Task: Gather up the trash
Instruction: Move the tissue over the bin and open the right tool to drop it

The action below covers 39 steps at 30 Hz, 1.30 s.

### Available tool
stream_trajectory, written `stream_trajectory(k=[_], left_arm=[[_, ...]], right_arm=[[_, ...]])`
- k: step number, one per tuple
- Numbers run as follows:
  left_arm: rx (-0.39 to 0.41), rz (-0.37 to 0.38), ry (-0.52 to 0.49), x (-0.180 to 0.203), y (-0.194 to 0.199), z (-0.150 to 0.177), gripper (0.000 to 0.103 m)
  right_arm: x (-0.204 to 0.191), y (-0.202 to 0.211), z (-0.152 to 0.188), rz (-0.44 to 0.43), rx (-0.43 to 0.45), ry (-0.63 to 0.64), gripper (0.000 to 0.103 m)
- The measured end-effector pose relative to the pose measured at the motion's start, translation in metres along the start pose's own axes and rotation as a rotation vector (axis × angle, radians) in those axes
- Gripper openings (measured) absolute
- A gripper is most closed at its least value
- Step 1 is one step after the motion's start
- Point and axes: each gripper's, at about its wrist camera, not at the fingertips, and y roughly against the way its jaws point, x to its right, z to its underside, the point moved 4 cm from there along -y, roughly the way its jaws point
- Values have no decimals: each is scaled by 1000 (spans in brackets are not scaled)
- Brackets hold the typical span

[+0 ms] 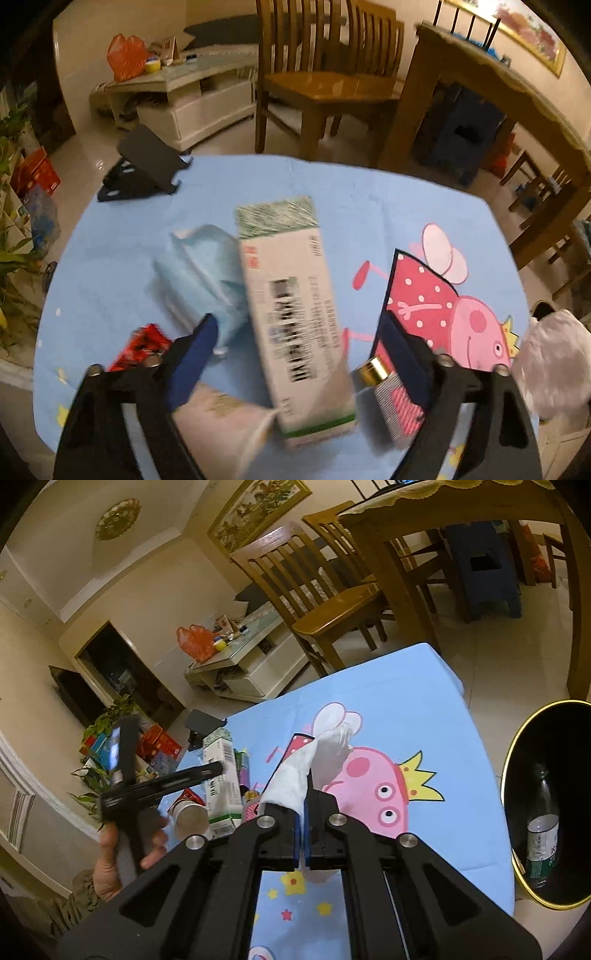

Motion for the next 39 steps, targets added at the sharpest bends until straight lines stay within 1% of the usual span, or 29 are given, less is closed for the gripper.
stream_trajectory(k=[1, 2, 3, 4, 5, 6, 8, 10, 11, 13, 14, 15, 16, 18, 19, 22, 25, 26, 27, 29, 30, 31, 33, 35, 37, 39], left_arm=[[-10, -10, -1, 3, -4, 0, 78], [-33, -32, -4, 7, -13, 0, 74], [-57, -47, -1, 9, -20, 2, 66], [-74, -53, 7, 9, -25, 4, 62], [-86, -51, 17, 10, -29, 7, 45], [-98, -33, 25, 10, -32, 11, 44], [-74, -11, 34, 9, -25, 13, 44], [-13, 46, 49, 7, -8, 13, 44], [51, 94, 46, 6, 10, 12, 44], [133, 144, 29, 6, 34, 10, 44], [182, 183, 13, 6, 51, 10, 44], [207, 223, 5, 6, 62, 10, 44], [229, 284, -8, 7, 75, 11, 44], [242, 332, -30, 12, 87, 12, 44], [248, 341, -49, 15, 90, 15, 44], [237, 330, -93, 26, 88, 25, 44], [212, 324, -139, 51, 85, 36, 44], [207, 325, -164, 60, 86, 39, 44], [207, 329, -183, 67, 87, 42, 44], [216, 334, -227, 85, 90, 47, 44], [221, 336, -248, 94, 93, 50, 44], [223, 338, -274, 104, 94, 53, 44], [218, 338, -304, 116, 93, 60, 44], [204, 343, -332, 130, 90, 64, 44], [190, 337, -358, 144, 85, 67, 44], [182, 335, -378, 156, 83, 70, 44]], right_arm=[[-2, 1, 1, -1, -2, 5, 1], [-3, 1, 1, -2, -4, 10, 1], [-3, 3, 2, -3, -5, 13, 1], [-3, 4, 2, -3, -4, 15, 1], [-3, 5, 2, -2, -3, 16, 1], [-2, 6, 2, -1, 1, 15, 1], [-1, 9, 1, -3, 8, 9, 2], [0, 10, 0, -2, 14, 5, 2], [1, 11, 0, -1, 18, 3, 2], [0, 14, 0, 0, 25, 3, 2], [0, 15, 1, 3, 28, 4, 1], [-1, 15, 2, 6, 29, 7, 1], [-1, 15, 2, 9, 30, 7, 1], [1, 16, 2, 11, 32, 2, 1], [3, 17, 2, 13, 33, -3, 1], [14, 18, 3, 39, 24, -28, 1], [32, 17, 7, 73, 1, -81, 1], [36, 19, 7, 79, 6, -93, 1], [41, 25, 6, 85, 24, -104, 1], [47, 46, 1, 103, 92, -107, 1], [49, 56, -1, 127, 128, -97, 1], [53, 66, -3, 177, 160, -83, 1], [63, 76, -6, 271, 196, -73, 1], [78, 82, -7, 341, 215, -97, 1], [102, 86, -6, 411, 221, -150, 1], [123, 88, -5, 458, 223, -194, 1]])
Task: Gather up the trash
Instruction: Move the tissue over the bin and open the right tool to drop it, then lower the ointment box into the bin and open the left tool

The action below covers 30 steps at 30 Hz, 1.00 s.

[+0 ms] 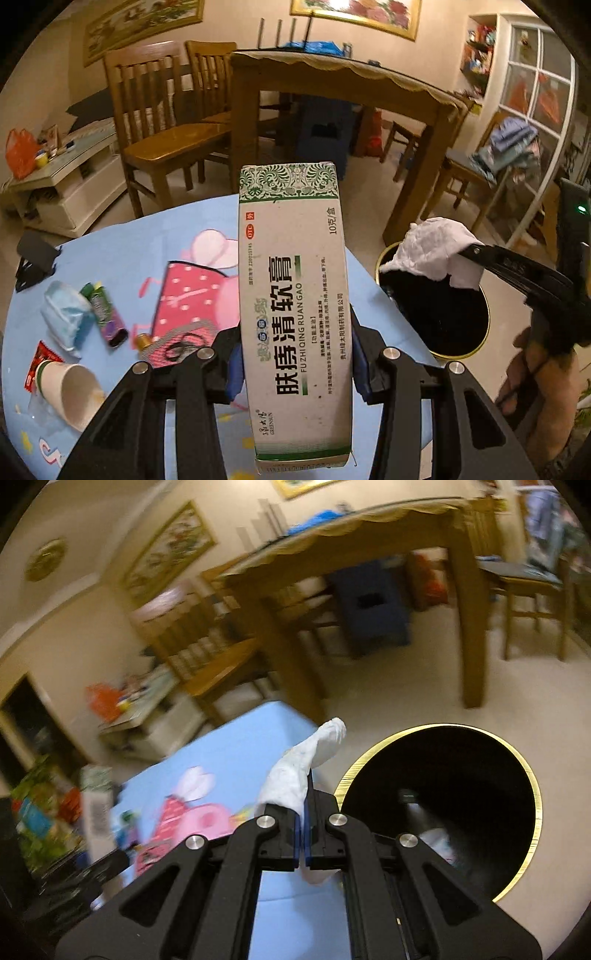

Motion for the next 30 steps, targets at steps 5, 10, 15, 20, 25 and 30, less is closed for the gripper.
stream_trajectory(k=[5, 10, 15, 20, 25, 30], left_arm=[[-18, -10, -48, 29, -14, -6, 44], [-20, -21, -82, 53, -26, -10, 44], [-45, -36, -104, 67, -41, -9, 44], [-65, -41, -124, 83, -56, -10, 44], [-83, -34, -146, 101, -68, -8, 44], [-91, -31, -166, 113, -77, -9, 44]], right_arm=[[47, -13, -4, 47, -3, -110, 1], [61, 3, -10, 48, 57, -102, 1], [85, -13, -6, 69, -25, -141, 5], [115, -25, 2, 133, -93, -222, 69], [112, -9, -6, 115, -17, -191, 71], [122, 21, -22, 106, 110, -240, 82]])
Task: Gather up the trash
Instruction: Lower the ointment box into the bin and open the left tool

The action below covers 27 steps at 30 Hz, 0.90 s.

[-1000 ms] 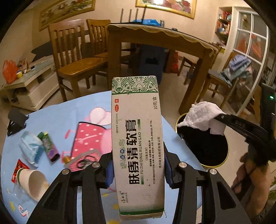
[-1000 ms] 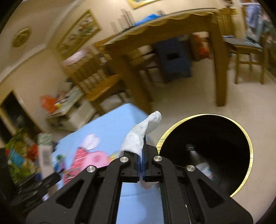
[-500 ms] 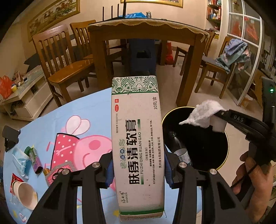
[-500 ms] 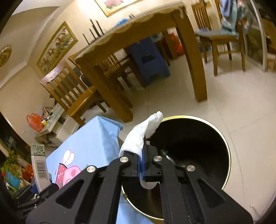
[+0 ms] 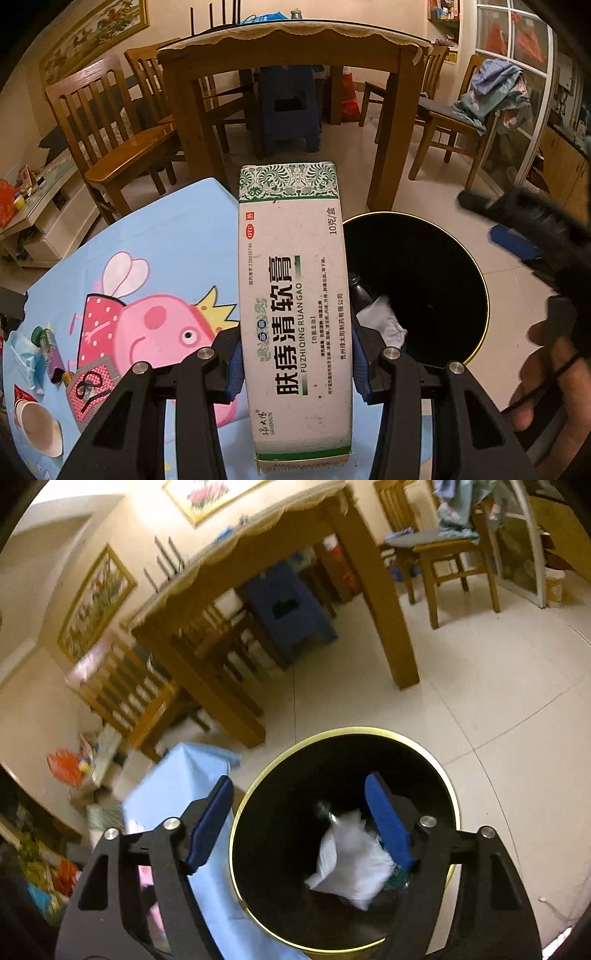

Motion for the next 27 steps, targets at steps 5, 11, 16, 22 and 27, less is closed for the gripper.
stream_trajectory(k=[5, 11, 16, 22, 27], left_arm=[[-15, 6, -19, 9, -12, -1, 44], [-27, 14, -35, 17, -23, -2, 44], [-42, 16, -31, 18, -30, -1, 44], [-55, 11, -14, 13, -36, -5, 44], [-60, 10, -8, 14, -37, -6, 44]], right_arm=[[4, 22, -11, -39, 79, -17, 86], [-8, 9, -3, -29, -12, 36, 95], [-11, 15, -9, -83, 13, 31, 98], [-2, 14, -9, -171, -3, -55, 98], [16, 4, -6, -227, -67, -152, 98]])
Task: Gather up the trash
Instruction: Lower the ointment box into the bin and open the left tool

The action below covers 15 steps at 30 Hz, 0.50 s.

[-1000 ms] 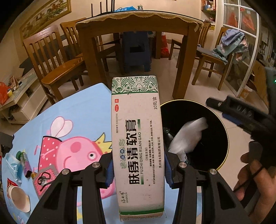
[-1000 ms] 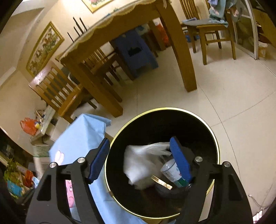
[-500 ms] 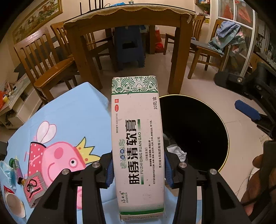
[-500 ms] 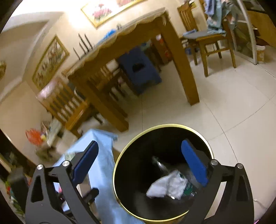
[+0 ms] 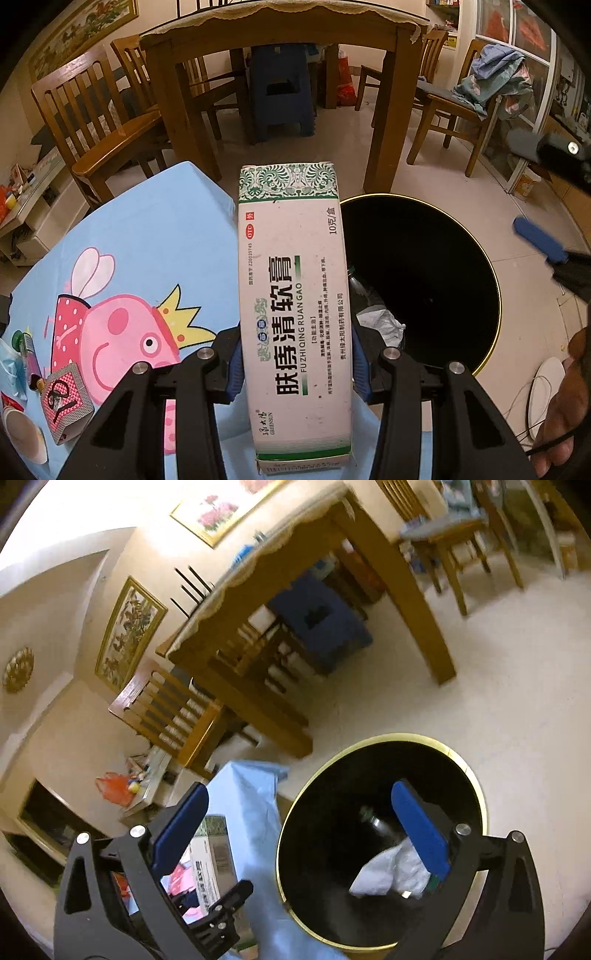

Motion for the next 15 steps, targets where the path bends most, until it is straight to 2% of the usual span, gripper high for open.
stream_trajectory(k=[2, 7, 13, 14, 15], left_arm=[[-1, 6, 2, 0, -1, 0, 44], [-11, 31, -14, 10, -9, -5, 44], [-2, 42, -73, 42, -19, -19, 45], [0, 35, -80, 45, -19, -18, 51], [5, 32, -88, 48, -19, -19, 66]], right_arm=[[9, 9, -6, -3, 40, -45, 98], [29, 45, -17, 35, 207, -127, 98], [35, 63, -23, 46, 280, -140, 98], [33, 64, -24, 50, 284, -127, 98], [31, 66, -24, 52, 288, -116, 98]])
